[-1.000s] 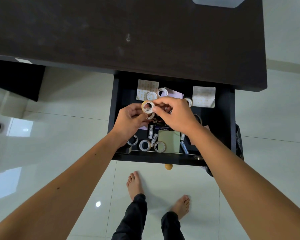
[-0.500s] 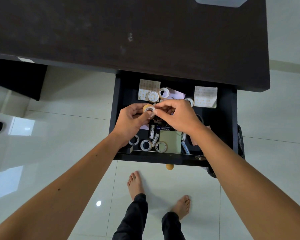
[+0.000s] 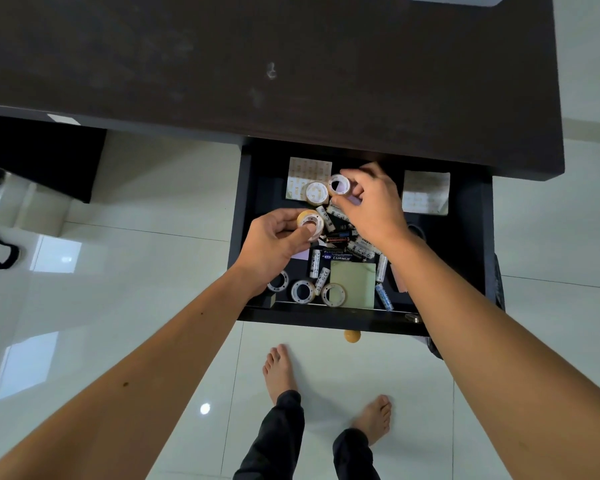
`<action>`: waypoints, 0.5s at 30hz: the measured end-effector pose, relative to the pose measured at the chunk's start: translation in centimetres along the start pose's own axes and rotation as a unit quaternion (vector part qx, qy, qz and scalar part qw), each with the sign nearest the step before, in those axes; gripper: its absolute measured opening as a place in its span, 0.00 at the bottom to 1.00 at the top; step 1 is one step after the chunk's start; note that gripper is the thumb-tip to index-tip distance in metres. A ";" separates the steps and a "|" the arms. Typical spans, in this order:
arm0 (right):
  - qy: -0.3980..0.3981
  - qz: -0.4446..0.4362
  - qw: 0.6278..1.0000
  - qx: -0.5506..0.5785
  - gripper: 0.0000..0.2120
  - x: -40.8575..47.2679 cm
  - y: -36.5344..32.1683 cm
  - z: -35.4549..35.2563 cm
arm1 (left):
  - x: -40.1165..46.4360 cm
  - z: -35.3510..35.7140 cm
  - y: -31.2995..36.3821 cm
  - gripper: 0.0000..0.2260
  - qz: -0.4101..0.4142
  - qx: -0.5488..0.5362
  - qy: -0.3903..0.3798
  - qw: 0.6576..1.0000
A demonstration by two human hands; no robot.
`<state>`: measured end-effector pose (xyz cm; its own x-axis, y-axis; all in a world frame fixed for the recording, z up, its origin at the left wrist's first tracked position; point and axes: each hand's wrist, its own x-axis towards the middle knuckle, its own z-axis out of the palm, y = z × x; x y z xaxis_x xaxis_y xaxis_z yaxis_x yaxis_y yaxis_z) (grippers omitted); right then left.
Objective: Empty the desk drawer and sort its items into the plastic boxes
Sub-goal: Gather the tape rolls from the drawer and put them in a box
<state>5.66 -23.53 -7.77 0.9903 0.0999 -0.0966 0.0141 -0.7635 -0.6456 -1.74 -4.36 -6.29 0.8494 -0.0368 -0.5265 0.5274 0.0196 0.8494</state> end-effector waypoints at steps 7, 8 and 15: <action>0.015 -0.044 0.998 0.038 0.21 -2.7 0.0 -1.8 | 0.0 0.1 0.2 0.16 -0.007 -0.004 0.023 1.000; 0.009 -0.056 0.997 0.048 0.21 -3.3 -0.3 -2.3 | 0.0 0.2 0.2 0.17 -0.011 -0.006 0.024 1.000; -0.051 -0.110 0.991 0.058 0.23 -5.7 -2.2 -2.5 | -0.8 0.1 0.8 0.15 -0.007 -0.025 -0.014 1.000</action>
<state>0.31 -24.02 -3.88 0.9456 0.3251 -0.0157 0.2071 -0.6383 -0.7414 -1.93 -4.39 -5.17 0.8412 -0.0659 -0.5367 0.5404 0.0696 0.8385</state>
